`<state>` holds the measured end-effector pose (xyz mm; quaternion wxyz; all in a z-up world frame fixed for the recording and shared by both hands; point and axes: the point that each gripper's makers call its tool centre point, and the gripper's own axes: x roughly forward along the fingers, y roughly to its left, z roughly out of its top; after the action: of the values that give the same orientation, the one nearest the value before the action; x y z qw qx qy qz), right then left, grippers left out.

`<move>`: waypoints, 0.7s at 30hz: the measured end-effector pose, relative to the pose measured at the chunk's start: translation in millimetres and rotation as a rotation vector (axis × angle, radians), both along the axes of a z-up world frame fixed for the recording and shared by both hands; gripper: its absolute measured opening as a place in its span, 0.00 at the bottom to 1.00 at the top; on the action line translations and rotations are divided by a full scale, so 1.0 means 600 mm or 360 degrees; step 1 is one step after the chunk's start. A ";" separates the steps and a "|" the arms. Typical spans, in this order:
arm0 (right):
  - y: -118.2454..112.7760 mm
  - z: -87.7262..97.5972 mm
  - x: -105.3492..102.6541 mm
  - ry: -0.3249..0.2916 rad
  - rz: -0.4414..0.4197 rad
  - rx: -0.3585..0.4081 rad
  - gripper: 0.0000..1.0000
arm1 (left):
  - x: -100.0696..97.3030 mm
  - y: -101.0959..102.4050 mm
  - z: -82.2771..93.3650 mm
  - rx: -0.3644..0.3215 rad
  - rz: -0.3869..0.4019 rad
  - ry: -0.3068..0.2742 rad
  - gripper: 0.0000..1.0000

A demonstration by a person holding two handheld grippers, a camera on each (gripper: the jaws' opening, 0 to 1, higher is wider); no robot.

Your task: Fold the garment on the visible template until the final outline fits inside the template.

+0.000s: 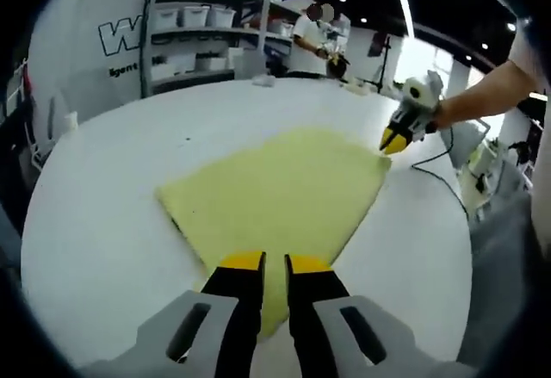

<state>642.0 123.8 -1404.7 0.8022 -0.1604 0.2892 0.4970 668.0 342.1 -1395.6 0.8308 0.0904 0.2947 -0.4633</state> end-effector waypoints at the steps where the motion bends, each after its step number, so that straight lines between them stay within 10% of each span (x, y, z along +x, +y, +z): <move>1: 0.009 -0.003 0.001 -0.0005 0.0014 -0.0006 0.00 | -0.003 -0.014 -0.002 0.0002 -0.0049 0.0004 0.08; 8: 0.083 -0.019 0.004 -0.0005 0.0126 0.0010 0.00 | -0.029 -0.092 -0.033 0.0143 -0.0436 -0.0035 0.05; 21: 0.189 -0.032 -0.013 -0.0020 0.0344 0.0024 0.00 | -0.047 -0.164 -0.057 0.0185 -0.0650 -0.0050 0.01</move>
<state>634.5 237.5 -1424.0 0.7470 -0.1876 0.2614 0.5818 639.8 243.7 -1429.9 0.7175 0.2032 0.2836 -0.6029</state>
